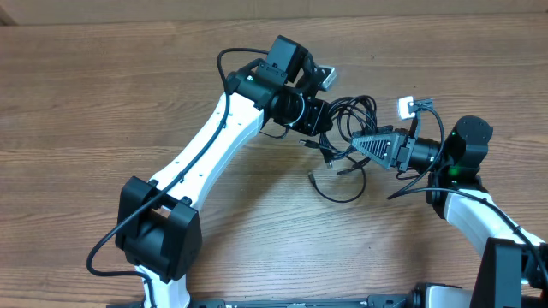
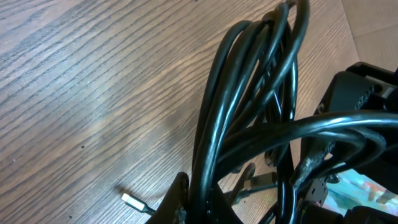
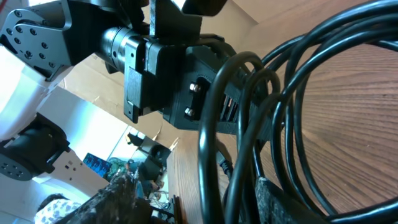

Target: Untangle cables

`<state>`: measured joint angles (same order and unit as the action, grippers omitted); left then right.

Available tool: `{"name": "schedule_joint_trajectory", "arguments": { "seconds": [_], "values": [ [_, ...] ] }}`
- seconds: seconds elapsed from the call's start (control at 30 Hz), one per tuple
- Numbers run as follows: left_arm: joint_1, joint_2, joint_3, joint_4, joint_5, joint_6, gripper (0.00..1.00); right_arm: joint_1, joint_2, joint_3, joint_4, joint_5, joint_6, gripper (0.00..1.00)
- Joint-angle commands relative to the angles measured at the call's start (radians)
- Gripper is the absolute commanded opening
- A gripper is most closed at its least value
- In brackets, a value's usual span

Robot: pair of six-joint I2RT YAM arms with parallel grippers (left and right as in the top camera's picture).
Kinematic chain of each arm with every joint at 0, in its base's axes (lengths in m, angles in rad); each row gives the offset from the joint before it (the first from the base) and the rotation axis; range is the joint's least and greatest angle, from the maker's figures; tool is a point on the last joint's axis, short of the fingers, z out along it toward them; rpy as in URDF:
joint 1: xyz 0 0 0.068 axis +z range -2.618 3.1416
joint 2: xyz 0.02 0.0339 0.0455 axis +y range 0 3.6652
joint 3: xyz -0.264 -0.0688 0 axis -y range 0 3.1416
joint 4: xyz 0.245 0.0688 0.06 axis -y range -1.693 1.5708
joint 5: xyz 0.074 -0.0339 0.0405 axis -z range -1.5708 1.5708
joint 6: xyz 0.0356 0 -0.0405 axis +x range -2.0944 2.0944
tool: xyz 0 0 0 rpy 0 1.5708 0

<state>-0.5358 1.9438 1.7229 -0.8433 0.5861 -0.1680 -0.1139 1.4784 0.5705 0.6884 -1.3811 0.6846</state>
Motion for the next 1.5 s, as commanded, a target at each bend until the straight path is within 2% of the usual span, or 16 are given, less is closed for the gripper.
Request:
{"name": "schedule_joint_trajectory", "arguments": {
  "seconds": [0.0, 0.17, 0.27, 0.3, 0.6, 0.87, 1.47],
  "values": [
    [-0.011, -0.002, 0.013, 0.009, 0.009, -0.039, 0.04, 0.02, 0.004, 0.006, 0.005, -0.018, -0.006, 0.53],
    [-0.035, -0.002, 0.013, 0.01, 0.009, -0.039, 0.04, 0.023, 0.004, 0.006, 0.005, -0.007, -0.01, 0.34],
    [-0.048, -0.002, 0.013, 0.011, 0.001, -0.038, 0.04, 0.023, 0.004, 0.006, 0.005, -0.007, -0.009, 0.06],
    [-0.051, -0.002, 0.013, 0.011, -0.005, -0.038, 0.04, 0.023, 0.004, 0.006, 0.005, -0.007, -0.009, 0.04],
    [-0.052, -0.002, 0.013, -0.008, -0.177, -0.039, 0.04, 0.023, 0.004, 0.006, -0.045, -0.006, -0.01, 0.04],
    [-0.052, -0.002, 0.013, -0.085, -0.431, -0.11, 0.04, 0.023, 0.004, 0.006, -0.155, 0.031, -0.01, 0.04],
    [-0.052, -0.002, 0.013, -0.108, -0.471, -0.109, 0.04, 0.023, 0.004, 0.006, -0.336, 0.093, -0.014, 0.04]
  ]
}}
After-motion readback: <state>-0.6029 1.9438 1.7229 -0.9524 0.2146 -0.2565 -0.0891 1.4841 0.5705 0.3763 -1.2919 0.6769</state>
